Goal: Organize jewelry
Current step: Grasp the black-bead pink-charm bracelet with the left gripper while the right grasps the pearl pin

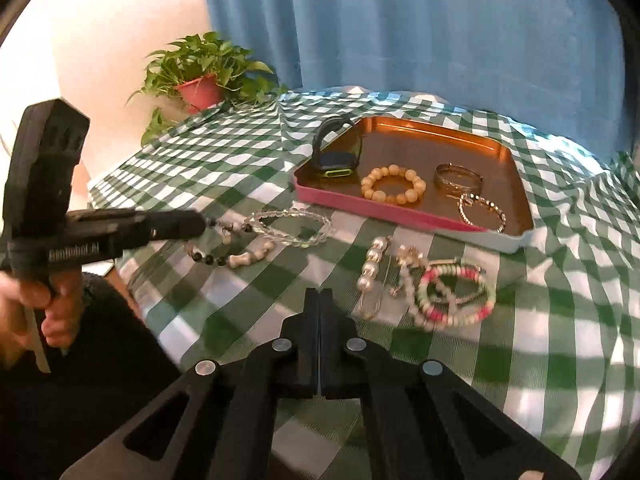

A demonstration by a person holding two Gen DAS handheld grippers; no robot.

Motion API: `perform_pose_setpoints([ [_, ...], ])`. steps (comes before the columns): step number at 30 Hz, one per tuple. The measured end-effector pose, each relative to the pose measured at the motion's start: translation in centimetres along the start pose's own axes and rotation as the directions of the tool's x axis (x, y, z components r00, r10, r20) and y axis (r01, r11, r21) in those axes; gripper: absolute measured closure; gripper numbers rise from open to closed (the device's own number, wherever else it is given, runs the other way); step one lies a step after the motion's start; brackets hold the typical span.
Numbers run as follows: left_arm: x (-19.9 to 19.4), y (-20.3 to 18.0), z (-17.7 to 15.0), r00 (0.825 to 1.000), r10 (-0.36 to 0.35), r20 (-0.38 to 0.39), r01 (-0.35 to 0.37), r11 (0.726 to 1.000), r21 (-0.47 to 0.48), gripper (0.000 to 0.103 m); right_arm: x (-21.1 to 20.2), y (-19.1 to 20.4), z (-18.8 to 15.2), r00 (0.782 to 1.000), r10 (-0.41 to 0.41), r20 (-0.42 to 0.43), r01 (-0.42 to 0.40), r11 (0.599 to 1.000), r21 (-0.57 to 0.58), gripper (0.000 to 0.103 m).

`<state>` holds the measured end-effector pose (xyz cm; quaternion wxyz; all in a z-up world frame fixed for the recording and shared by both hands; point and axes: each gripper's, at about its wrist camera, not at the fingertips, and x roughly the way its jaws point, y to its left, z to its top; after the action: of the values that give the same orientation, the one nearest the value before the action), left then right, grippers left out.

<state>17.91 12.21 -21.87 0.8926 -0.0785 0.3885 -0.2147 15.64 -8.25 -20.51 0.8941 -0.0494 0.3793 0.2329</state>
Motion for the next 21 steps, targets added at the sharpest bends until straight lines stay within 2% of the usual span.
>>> perform_pose_setpoints([
  [2,1.1,0.1,-0.3,0.997,0.064,-0.043,-0.064,0.998,0.017,0.095,0.4,0.0,-0.4,0.999,-0.031,-0.019,0.031,0.999,-0.014,0.103],
  [4,1.5,0.3,-0.4,0.995,0.086,-0.056,-0.086,0.996,0.011,0.092,0.7,-0.5,-0.4,0.998,-0.053,-0.024,0.052,0.999,-0.009,0.103],
  [8,2.1,0.6,-0.5,0.993,0.1,-0.067,-0.099,0.995,0.01,0.087,1.3,-1.4,0.1,0.998,-0.069,-0.014,0.069,0.997,0.026,0.084],
  [10,2.4,0.6,-0.5,0.992,0.104,-0.069,-0.103,0.994,0.022,0.085,1.8,-1.3,0.6,0.998,-0.069,-0.01,0.069,0.998,0.013,0.081],
  [13,2.5,0.2,-0.4,0.991,0.119,-0.064,-0.117,0.992,0.037,0.084,2.7,-1.0,1.5,0.997,-0.083,-0.006,0.083,0.996,-0.013,0.081],
  [18,2.9,0.1,0.2,0.987,0.141,-0.074,-0.139,0.99,0.038,0.086,4.6,-1.4,2.2,0.988,-0.147,-0.05,0.149,0.989,0.024,0.081],
  [19,3.0,0.6,0.5,0.99,0.109,-0.09,-0.111,0.994,-0.009,0.089,4.6,-1.4,2.4,0.987,-0.151,-0.055,0.153,0.988,0.029,0.081],
  [21,2.8,1.9,1.1,0.994,-0.047,-0.097,0.031,0.988,-0.153,0.103,4.6,-1.3,2.3,0.987,-0.15,-0.063,0.153,0.988,0.033,0.089],
])
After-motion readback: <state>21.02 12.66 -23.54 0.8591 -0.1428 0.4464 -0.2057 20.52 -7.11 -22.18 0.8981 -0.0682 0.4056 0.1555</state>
